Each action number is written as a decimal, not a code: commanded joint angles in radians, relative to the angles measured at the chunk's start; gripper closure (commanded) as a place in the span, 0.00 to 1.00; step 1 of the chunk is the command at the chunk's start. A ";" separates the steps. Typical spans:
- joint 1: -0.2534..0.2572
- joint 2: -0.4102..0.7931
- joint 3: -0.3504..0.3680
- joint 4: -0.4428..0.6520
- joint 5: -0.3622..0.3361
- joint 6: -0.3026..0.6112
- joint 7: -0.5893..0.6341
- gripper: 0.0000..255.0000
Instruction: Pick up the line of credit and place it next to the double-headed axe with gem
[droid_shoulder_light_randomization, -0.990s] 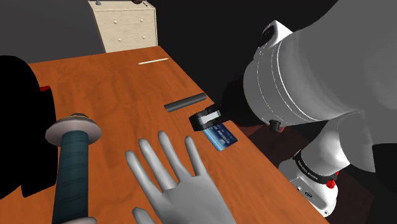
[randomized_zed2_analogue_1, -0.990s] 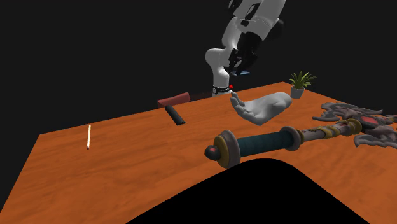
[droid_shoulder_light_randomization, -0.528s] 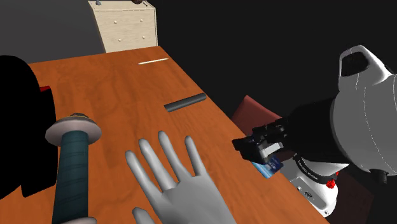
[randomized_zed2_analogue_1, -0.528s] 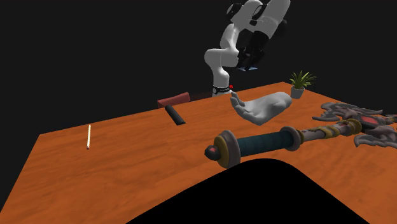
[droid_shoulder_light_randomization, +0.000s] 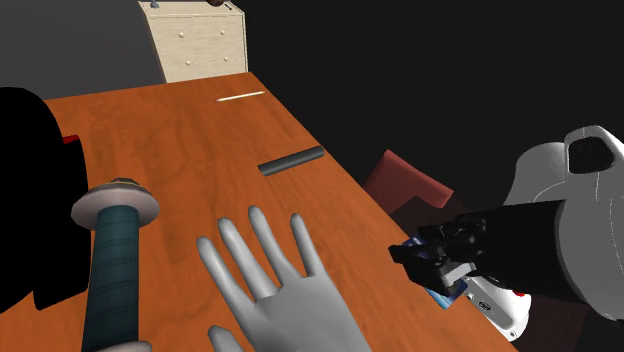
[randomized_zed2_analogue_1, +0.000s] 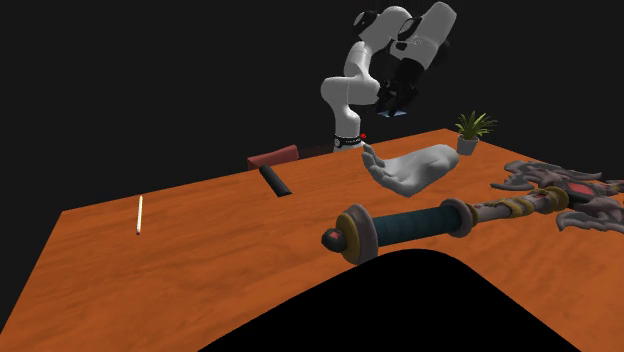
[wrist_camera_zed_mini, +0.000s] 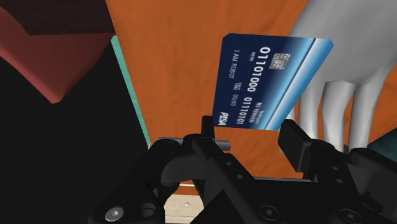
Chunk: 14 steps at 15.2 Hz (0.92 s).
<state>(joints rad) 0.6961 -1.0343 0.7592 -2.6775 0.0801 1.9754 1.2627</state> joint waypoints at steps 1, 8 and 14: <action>0.002 0.006 0.017 -0.018 0.009 0.022 0.012 1.00; 0.010 0.030 0.074 -0.087 0.038 0.108 0.052 1.00; 0.008 0.064 0.131 -0.139 0.062 0.188 0.091 1.00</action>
<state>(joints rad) 0.7023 -0.9742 0.8803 -2.8056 0.1371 2.1491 1.3463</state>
